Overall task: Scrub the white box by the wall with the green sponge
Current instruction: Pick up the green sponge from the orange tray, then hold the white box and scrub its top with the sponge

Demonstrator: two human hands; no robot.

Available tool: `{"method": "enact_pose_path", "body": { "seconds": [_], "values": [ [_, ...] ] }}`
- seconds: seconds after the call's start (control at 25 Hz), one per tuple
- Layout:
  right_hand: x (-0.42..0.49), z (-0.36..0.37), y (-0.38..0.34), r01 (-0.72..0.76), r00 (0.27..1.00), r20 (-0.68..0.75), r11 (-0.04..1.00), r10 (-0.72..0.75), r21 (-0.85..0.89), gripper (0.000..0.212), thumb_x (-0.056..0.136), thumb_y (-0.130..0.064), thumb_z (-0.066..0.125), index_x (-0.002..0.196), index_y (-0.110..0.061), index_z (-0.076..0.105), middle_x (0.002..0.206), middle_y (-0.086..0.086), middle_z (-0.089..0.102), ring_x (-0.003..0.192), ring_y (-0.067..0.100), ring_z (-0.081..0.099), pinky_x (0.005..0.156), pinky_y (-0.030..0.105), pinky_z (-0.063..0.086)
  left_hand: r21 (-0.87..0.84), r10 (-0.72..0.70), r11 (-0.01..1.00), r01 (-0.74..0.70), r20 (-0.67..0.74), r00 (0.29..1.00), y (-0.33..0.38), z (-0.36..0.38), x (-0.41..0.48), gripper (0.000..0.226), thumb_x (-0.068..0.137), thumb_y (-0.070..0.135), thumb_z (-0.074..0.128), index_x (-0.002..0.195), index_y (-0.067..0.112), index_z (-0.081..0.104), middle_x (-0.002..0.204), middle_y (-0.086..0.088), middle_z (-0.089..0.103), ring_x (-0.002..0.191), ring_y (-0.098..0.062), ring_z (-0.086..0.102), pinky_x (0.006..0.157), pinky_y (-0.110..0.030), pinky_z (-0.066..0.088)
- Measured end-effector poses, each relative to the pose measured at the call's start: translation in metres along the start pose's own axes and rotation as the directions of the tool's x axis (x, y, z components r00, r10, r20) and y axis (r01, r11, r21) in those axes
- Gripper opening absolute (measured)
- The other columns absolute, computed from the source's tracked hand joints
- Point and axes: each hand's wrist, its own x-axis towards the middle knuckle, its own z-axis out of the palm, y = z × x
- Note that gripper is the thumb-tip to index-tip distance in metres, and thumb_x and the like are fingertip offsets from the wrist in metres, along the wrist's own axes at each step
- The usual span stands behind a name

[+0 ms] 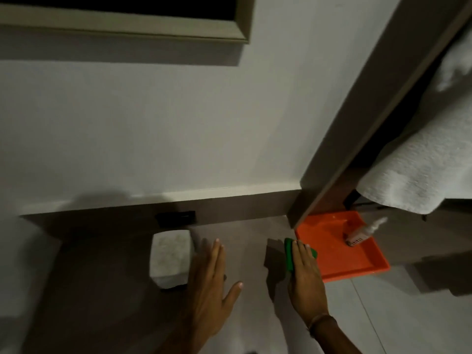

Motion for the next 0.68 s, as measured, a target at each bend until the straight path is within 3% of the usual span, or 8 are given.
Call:
{"method": "enact_pose_path", "body": {
  "seconds": [0.08,0.2,0.32,0.4,0.48,0.56,0.6,0.68],
  "values": [
    [-0.01,0.003,-0.034,0.06,0.998,0.009,0.998,-0.06,0.035,0.08,0.085,0.012,0.048,0.156,-0.015,0.025,0.163,0.007,0.021,0.152,0.028,0.016,0.121,0.052,0.023,-0.064,-0.058,0.997,0.05,-0.123,0.991,-0.029,-0.026,-0.018,0.101,0.096,0.078,0.041,0.166,0.033,-0.017,0.174,0.013,-0.03,0.162,-0.014,-0.022,0.131,-0.036,-0.018],
    [-0.012,0.012,-0.09,0.174,0.984,0.012,0.982,-0.175,0.067,0.086,0.083,0.018,0.045,0.157,-0.021,0.023,0.163,-0.001,0.016,0.153,0.023,0.015,0.123,0.046,0.019,-0.346,-0.258,0.921,0.178,-0.2,0.945,-0.08,-0.057,-0.031,0.111,0.089,0.069,0.065,0.168,0.03,-0.003,0.175,0.016,-0.016,0.163,-0.016,-0.01,0.133,-0.041,0.001],
    [-0.001,0.024,-0.139,0.231,0.971,0.052,0.971,-0.234,0.058,0.086,0.086,0.014,0.048,0.157,-0.026,0.019,0.164,-0.002,0.018,0.153,0.021,0.016,0.123,0.041,0.019,-0.417,-0.379,0.852,0.315,-0.078,0.922,-0.13,-0.063,-0.017,0.126,0.079,0.059,0.085,0.169,0.029,0.003,0.179,0.005,-0.001,0.163,-0.02,0.004,0.133,-0.053,0.016],
    [0.006,0.03,-0.163,0.282,0.955,0.083,0.959,-0.284,0.039,0.083,0.09,0.009,0.048,0.157,-0.028,0.017,0.165,-0.001,0.018,0.153,0.019,0.014,0.123,0.039,0.018,-0.462,-0.362,0.82,0.339,0.042,0.931,-0.149,-0.063,-0.008,0.135,0.065,0.055,0.098,0.167,0.027,0.015,0.176,-0.004,0.024,0.16,-0.027,0.026,0.127,-0.06,0.034],
    [0.014,0.031,-0.186,0.34,0.935,0.103,0.94,-0.34,0.016,0.081,0.091,0.006,0.049,0.157,-0.029,0.017,0.165,-0.001,0.019,0.153,0.02,0.013,0.123,0.039,0.019,-0.554,-0.302,0.776,0.301,0.092,0.949,-0.152,-0.061,-0.003,0.134,0.054,0.05,0.105,0.162,0.027,0.028,0.161,0.001,0.048,0.147,-0.019,0.047,0.118,-0.041,0.049],
    [0.025,0.029,-0.208,0.384,0.915,0.135,0.923,-0.379,-0.01,0.081,0.09,0.007,0.046,0.158,-0.027,0.018,0.166,-0.001,0.018,0.153,0.022,0.012,0.122,0.038,0.018,-0.613,-0.247,0.754,0.236,0.069,0.967,-0.149,-0.058,0.002,0.131,0.051,0.034,0.11,0.159,0.023,0.037,0.15,0.007,0.059,0.138,-0.009,0.054,0.102,-0.009,0.048],
    [0.03,0.028,-0.217,0.402,0.906,0.156,0.915,-0.393,-0.029,0.078,0.09,0.005,0.041,0.158,-0.027,0.017,0.166,-0.001,0.017,0.154,0.023,0.01,0.122,0.039,0.019,-0.643,-0.242,0.733,0.222,0.059,0.968,-0.149,-0.053,0.004,0.131,0.05,0.029,0.11,0.159,0.021,0.038,0.147,0.008,0.061,0.136,-0.007,0.055,0.097,-0.002,0.046],
    [0.035,0.028,-0.233,0.455,0.875,0.218,0.887,-0.432,-0.072,0.07,0.09,-0.009,0.026,0.158,-0.024,0.016,0.167,0.001,0.016,0.154,0.026,0.008,0.123,0.042,0.017,-0.693,-0.239,0.687,0.219,0.069,0.969,-0.154,-0.04,0.009,0.137,0.05,0.033,0.111,0.162,0.025,0.034,0.15,0.01,0.06,0.139,-0.007,0.054,0.102,-0.006,0.048]
  ]
}}
